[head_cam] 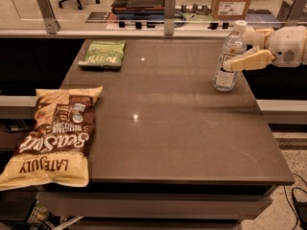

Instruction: Move blue plastic bottle near brown chip bag

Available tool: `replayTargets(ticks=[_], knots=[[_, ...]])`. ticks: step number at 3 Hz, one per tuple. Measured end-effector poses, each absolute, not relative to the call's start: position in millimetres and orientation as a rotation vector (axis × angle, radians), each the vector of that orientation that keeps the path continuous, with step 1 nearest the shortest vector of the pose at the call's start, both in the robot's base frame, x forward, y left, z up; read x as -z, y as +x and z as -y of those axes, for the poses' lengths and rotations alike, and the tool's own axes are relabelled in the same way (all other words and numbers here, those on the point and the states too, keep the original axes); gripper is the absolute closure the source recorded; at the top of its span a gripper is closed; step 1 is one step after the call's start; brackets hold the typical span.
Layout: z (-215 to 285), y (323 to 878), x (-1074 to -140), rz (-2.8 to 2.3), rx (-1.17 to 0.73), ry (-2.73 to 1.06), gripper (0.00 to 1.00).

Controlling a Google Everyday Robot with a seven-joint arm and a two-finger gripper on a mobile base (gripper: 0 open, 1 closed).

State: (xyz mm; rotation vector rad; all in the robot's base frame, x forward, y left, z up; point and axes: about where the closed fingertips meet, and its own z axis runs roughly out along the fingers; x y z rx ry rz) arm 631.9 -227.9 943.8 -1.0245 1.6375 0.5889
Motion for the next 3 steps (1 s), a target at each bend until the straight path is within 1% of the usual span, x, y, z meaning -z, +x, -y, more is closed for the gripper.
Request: replayTargets(ticks=[3], knots=[[219.7, 633.8, -941.8, -1.634, -0.603, -1.034, 0.87]])
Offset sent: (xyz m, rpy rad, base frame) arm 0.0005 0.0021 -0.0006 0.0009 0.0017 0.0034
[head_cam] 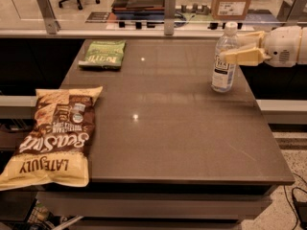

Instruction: Move blue plastic bottle near brown chip bag

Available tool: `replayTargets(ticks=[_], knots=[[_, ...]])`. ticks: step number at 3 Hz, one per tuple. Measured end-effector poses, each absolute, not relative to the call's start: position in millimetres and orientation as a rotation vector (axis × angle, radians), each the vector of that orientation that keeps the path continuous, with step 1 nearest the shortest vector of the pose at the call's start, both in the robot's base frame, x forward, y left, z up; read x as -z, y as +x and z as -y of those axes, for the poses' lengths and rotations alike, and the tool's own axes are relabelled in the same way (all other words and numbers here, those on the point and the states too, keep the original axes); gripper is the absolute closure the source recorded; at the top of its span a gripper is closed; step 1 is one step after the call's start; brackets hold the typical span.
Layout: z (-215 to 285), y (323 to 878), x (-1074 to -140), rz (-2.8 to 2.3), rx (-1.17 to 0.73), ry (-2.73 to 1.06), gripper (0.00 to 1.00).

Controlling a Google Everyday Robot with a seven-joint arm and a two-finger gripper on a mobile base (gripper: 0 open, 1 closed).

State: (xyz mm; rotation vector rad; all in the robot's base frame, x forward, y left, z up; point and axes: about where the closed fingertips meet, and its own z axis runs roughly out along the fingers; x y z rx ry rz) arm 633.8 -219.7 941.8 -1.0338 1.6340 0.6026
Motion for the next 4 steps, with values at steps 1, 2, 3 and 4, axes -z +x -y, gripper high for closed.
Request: replayTargets(ticks=[1, 2, 3, 4], knots=[[217, 634, -941, -1.632, -0.607, -1.037, 1.00], [216, 635, -941, -1.632, -0.608, -1.039, 1.00], [201, 624, -950, -1.629, -0.637, -1.080, 1.00], [179, 604, -965, -1.603, -0.645, -1.089, 1.00]])
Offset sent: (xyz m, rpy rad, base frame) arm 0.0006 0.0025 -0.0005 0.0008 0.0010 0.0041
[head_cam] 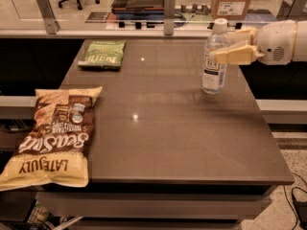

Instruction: Move blue plastic bottle near brown chip bag

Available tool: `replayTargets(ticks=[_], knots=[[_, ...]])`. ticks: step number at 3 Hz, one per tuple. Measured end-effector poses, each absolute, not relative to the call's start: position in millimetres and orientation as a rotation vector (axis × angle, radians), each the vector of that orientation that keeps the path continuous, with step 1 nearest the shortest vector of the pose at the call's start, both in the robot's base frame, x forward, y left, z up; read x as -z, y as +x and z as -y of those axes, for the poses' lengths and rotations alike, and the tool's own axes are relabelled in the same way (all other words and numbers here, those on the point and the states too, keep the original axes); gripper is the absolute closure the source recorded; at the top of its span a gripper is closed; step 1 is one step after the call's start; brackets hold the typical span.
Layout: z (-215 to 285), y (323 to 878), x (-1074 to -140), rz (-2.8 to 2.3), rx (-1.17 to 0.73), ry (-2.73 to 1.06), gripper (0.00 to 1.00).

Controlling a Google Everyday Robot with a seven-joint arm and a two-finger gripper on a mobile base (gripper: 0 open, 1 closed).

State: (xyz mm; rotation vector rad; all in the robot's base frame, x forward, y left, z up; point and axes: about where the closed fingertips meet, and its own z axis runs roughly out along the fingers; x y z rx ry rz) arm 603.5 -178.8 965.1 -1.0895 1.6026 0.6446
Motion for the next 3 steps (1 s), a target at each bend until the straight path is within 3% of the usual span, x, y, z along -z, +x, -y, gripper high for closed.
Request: replayTargets(ticks=[2, 3], knots=[[120, 575, -984, -1.521, -0.675, -0.929, 1.00], [67, 567, -996, -1.499, -0.679, -0.862, 1.00]])
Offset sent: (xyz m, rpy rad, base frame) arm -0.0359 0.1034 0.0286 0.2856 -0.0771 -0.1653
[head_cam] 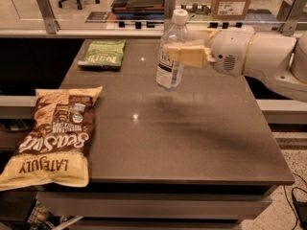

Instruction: Move blue plastic bottle near brown chip bag

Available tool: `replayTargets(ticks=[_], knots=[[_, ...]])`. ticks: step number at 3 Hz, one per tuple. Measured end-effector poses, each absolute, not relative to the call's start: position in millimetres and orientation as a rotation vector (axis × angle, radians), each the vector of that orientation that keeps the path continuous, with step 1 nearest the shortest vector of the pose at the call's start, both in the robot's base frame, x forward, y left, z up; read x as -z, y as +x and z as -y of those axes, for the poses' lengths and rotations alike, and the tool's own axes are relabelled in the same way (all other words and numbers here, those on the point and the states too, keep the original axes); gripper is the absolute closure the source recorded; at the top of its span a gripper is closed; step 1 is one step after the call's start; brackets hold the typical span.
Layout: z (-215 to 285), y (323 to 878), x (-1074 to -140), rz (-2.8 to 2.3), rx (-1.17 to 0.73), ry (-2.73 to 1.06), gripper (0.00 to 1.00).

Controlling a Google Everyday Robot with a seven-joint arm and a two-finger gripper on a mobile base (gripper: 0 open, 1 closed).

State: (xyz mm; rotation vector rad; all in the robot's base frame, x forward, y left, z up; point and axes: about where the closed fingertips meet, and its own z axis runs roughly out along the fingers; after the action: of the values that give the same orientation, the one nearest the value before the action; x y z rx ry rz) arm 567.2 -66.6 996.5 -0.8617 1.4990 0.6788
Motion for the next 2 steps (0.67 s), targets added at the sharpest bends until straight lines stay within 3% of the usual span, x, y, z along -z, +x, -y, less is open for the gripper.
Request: replayTargets(ticks=[2], knots=[[-20, 555, -1018, -1.516, -0.612, -0.965, 1.00]])
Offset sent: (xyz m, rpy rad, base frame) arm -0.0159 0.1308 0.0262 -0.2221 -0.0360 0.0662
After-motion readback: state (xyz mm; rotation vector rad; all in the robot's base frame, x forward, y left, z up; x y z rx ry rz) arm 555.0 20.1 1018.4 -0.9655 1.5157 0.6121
